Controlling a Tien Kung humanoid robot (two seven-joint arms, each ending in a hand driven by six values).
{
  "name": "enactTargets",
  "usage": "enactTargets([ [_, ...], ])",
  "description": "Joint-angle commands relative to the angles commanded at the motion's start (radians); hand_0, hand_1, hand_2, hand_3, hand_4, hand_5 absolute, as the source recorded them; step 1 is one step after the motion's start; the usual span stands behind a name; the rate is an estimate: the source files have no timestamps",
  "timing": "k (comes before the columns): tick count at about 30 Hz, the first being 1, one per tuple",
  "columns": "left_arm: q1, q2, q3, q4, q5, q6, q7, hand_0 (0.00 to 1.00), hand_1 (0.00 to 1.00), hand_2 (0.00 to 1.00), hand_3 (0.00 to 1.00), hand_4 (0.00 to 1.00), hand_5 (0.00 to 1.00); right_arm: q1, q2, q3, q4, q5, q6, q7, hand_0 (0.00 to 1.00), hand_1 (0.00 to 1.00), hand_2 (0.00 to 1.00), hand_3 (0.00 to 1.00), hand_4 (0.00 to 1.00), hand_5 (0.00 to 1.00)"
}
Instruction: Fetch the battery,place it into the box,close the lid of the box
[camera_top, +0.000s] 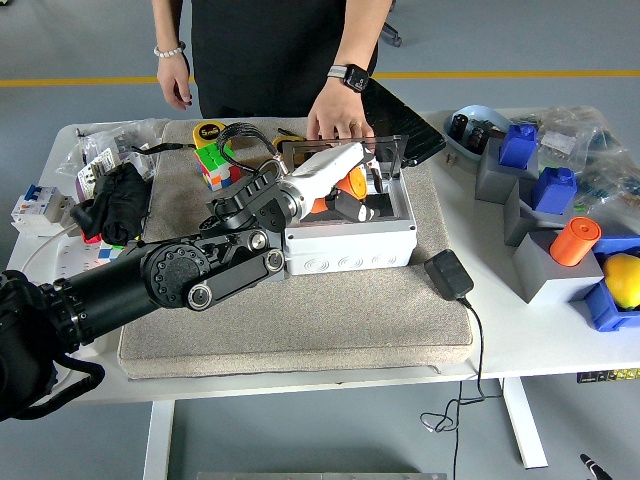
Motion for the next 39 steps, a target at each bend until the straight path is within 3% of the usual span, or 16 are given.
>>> enactTargets([
  [2,0.000,0.000,0.001,-0.001,0.009,-0.002,-0.002,0.166,0.209,0.364,0.513,0.868,0.002,0.000,0.000,0.003,0.001,-0.002,0.000,0.000,0.709,0.679,0.671,0.600,0.967,0.496],
  [3,0.001,0.000,0.002,-0.001,0.010,-0.003,-0.005,0.259,0.437,0.543,0.564,0.969,0.031,0.000,0.000,0.004,0.001,-0.002,0.000,0.000,0.708,0.679,0.670,0.600,0.967,0.494],
  [8,0.002,0.000,0.002,0.002,0.018,-0.009,-0.012,0.259,0.437,0.543,0.564,0.969,0.031,0.001,-0.001,0.006,0.001,-0.003,0.000,-0.001,0.708,0.679,0.670,0.600,0.967,0.494],
  [9,0.002,0.000,0.002,0.003,0.018,-0.011,-0.013,0.389,0.520,0.568,0.574,0.998,0.167,0.001,-0.001,0.006,0.001,-0.004,0.000,0.000,0.709,0.679,0.671,0.598,0.967,0.495],
  [14,0.006,0.000,0.004,0.005,0.033,-0.012,-0.018,0.389,0.520,0.568,0.574,0.998,0.167,0.001,0.000,0.007,0.002,-0.006,0.000,0.001,0.709,0.679,0.671,0.598,0.967,0.495],
  [15,0.007,0.000,0.003,0.004,0.034,-0.011,-0.020,0.683,0.665,0.665,0.700,0.998,0.444,0.001,0.000,0.008,0.002,-0.006,-0.001,0.002,0.709,0.679,0.671,0.599,0.967,0.494],
  [20,0.012,0.000,-0.012,-0.008,0.053,-0.011,-0.026,0.683,0.665,0.665,0.700,0.998,0.444,0.001,0.001,0.012,0.003,-0.010,-0.002,0.005,0.709,0.679,0.671,0.599,0.967,0.494],
  [21,0.013,0.000,-0.016,-0.013,0.056,-0.011,-0.026,0.715,0.686,0.686,0.723,0.998,0.588,0.001,0.001,0.013,0.003,-0.011,-0.002,0.005,0.711,0.679,0.671,0.599,0.968,0.494],
  [30,0.035,0.000,-0.095,-0.116,0.094,-0.021,-0.016,0.688,0.675,0.671,0.715,0.998,0.600,0.001,0.001,0.021,0.004,-0.013,-0.003,0.009,0.708,0.679,0.670,0.598,0.968,0.494],
  [32,0.044,0.000,-0.122,-0.159,0.088,-0.010,-0.036,0.688,0.675,0.671,0.715,0.998,0.600,0.001,0.001,0.023,0.004,-0.013,-0.002,0.011,0.708,0.679,0.670,0.598,0.968,0.494],
  [33,0.047,0.000,-0.130,-0.171,0.085,-0.003,-0.045,0.555,0.600,0.604,0.676,0.998,0.607,0.000,0.002,0.024,0.004,-0.013,-0.002,0.011,0.706,0.679,0.670,0.598,0.967,0.492],
  [38,0.058,0.000,-0.194,-0.218,0.059,0.047,-0.119,0.555,0.600,0.604,0.676,0.998,0.607,-0.001,0.002,0.023,0.004,-0.013,-0.002,0.010,0.706,0.679,0.670,0.598,0.967,0.492],
  [39,0.058,0.000,-0.211,-0.216,0.057,0.051,-0.128,0.727,0.717,0.687,0.715,0.998,0.594,0.000,0.003,0.023,0.004,-0.013,-0.002,0.011,0.706,0.679,0.670,0.596,0.968,0.489],
])
